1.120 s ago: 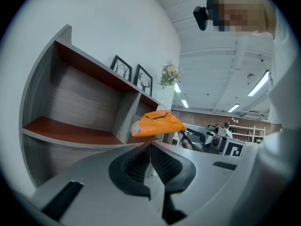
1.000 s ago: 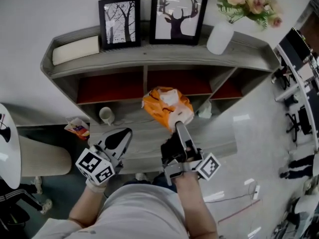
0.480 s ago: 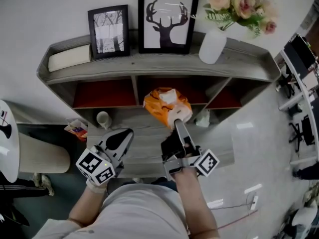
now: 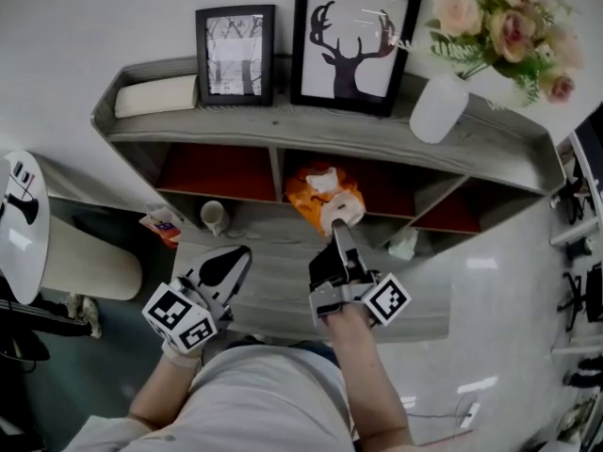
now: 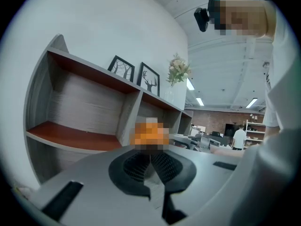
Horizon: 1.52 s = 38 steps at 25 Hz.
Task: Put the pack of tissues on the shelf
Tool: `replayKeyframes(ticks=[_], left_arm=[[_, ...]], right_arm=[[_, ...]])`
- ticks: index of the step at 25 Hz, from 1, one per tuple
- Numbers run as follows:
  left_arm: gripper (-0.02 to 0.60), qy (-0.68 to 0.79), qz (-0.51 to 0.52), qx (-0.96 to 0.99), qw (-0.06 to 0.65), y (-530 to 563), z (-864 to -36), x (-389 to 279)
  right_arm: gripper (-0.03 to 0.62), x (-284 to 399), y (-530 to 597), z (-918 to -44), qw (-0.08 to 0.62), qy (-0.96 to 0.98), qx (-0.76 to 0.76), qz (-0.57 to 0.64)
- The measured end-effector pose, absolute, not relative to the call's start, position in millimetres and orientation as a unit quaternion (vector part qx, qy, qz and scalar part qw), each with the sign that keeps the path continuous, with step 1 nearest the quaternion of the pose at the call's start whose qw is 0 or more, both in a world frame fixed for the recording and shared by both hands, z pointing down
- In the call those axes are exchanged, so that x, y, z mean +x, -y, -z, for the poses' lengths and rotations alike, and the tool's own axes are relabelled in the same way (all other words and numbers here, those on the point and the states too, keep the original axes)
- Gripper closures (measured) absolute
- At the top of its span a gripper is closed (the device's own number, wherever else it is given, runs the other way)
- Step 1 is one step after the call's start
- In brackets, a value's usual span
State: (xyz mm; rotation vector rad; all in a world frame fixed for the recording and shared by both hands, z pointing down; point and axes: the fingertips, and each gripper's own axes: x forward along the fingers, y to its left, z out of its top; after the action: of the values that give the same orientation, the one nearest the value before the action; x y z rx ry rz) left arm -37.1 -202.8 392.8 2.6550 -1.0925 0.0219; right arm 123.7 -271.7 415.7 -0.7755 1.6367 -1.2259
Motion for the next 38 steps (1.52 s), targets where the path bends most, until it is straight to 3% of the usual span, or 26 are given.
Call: replayKeyframes(ticks=[20,27,38], left_arm=[[0.565,0.43,-0.022,0.891,0.144,191,-404,-51],[0.565,0.428,-0.021,0.892,0.143,191,-404,-50],[0.565,0.418,-0.019,0.897,0.142,192,-404,-47]], right_arm=[[0.548,131,310,-462,0.441,-0.64,-0.362,0.514],[0.439,131,316,-465,0.447,-0.635,-0.35,0.524],[0.384,130,315,-459,0.446,-0.645,-0.346,0.514]])
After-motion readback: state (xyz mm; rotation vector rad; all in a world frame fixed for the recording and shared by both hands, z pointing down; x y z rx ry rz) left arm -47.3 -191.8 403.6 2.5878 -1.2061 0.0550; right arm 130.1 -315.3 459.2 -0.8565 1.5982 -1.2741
